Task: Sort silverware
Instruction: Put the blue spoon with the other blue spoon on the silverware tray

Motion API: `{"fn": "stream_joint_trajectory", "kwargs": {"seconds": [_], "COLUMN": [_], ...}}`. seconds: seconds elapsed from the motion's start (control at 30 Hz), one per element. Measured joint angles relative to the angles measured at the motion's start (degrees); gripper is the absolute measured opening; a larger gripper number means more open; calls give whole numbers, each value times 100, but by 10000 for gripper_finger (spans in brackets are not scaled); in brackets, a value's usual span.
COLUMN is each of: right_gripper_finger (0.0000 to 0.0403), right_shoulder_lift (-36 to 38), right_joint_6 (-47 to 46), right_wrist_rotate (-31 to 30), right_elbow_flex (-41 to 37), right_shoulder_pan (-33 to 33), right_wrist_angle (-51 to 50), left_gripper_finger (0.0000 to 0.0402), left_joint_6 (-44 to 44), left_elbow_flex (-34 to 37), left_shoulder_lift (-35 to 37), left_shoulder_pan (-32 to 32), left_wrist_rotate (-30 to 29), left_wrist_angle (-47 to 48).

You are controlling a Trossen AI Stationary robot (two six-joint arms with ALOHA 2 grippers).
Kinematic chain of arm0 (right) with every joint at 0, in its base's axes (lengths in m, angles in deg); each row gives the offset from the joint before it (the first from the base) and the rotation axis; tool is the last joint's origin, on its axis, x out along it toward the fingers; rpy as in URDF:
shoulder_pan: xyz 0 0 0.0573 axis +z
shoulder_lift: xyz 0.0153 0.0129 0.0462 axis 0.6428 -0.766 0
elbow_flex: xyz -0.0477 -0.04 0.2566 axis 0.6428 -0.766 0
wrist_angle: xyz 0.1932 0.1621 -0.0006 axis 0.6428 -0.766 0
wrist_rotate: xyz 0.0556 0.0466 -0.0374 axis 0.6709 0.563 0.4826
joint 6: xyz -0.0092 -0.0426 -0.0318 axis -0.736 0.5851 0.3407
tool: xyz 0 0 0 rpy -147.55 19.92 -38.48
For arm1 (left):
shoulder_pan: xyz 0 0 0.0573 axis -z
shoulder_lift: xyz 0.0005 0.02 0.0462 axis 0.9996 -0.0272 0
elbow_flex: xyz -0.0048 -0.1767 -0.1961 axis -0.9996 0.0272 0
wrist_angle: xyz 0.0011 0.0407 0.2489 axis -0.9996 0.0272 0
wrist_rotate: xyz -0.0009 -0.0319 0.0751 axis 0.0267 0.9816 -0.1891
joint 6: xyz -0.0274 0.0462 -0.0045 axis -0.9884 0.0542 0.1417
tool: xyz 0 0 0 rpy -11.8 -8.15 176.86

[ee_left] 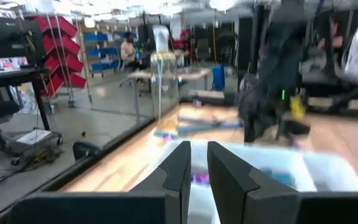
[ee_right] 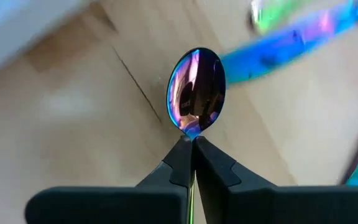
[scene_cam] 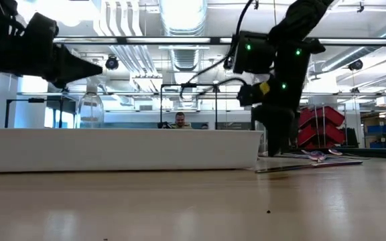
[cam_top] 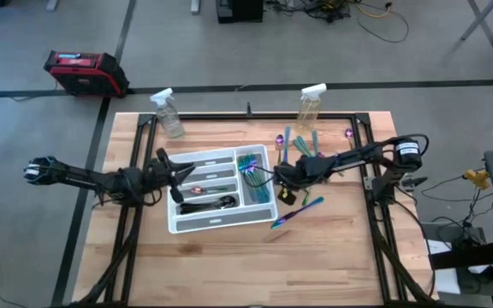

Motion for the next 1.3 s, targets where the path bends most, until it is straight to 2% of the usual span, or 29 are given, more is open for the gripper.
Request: {"fn": "stream_joint_trajectory", "kwargs": {"seconds": [0.27,0.4,0.5,0.63,0.8,1.03,1.3], "right_gripper_finger": [0,0,0,0,0,0,0], "right_shoulder_lift": [526,597,445,-162,-1119,-2429,-3535], "right_joint_6": [687,1145,1753,2538,3096,3217,3294], "right_wrist_rotate": [156,128,206,630,1234,1729,1978], "right_elbow_flex": [643,1265,1685,2238,3168,4443,5724], "right_shoulder_pan": [-113,-108,-119,-132,-130,-81,27], "right_wrist_angle": [-752,-686,-140,375,644,902,949], "left_gripper_finger": [39,39,39,39,39,39,39], "left_joint_6": [-482,-492,-275,407,762,771,856], "left_elbow_flex": [22,21,22,-114,-738,-1210,-1438], "left_shoulder_lift": [-392,-413,-368,-307,-245,-262,271], "left_shoulder_pan": [0,-2,-2,-2,-2,-2,-4], "left_wrist_rotate": [-10,-15,-18,-63,-71,-73,-346], "left_wrist_angle": [83,-51,-416,-874,-655,-173,371]}}
